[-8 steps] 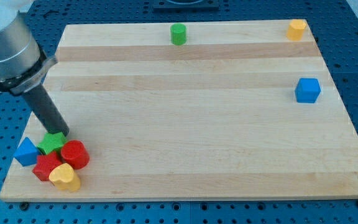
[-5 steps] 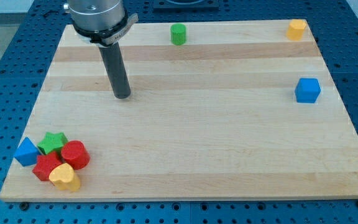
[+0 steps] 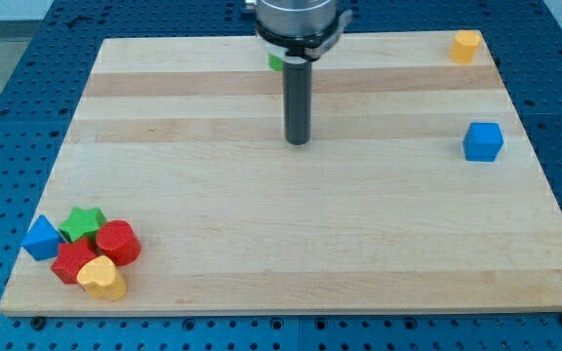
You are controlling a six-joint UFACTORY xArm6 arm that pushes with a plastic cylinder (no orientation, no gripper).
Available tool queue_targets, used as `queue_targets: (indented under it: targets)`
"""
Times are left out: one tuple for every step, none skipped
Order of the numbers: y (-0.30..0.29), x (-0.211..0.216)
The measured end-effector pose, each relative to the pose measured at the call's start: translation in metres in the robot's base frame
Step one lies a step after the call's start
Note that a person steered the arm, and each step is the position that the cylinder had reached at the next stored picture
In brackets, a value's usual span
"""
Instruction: Move the blue cube towards bottom center
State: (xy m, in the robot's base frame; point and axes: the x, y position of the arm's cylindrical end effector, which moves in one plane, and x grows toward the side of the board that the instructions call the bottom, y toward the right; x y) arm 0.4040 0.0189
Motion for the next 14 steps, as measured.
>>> queue_targets:
  targets:
    - [0.033, 0.0]
    - [0.045, 0.0]
    - [0.062, -0.003]
    - [0.098, -0.013]
    - [0.14, -0.031]
    - [0.152, -0.037]
    - [0.152, -0.037]
    - [0.16, -0.037]
    - [0.173, -0.037]
    - [0.179, -0.037]
    - [0.183, -0.037]
    - [0.186, -0.036]
    - [0.193, -0.033]
    - [0.195, -0.033]
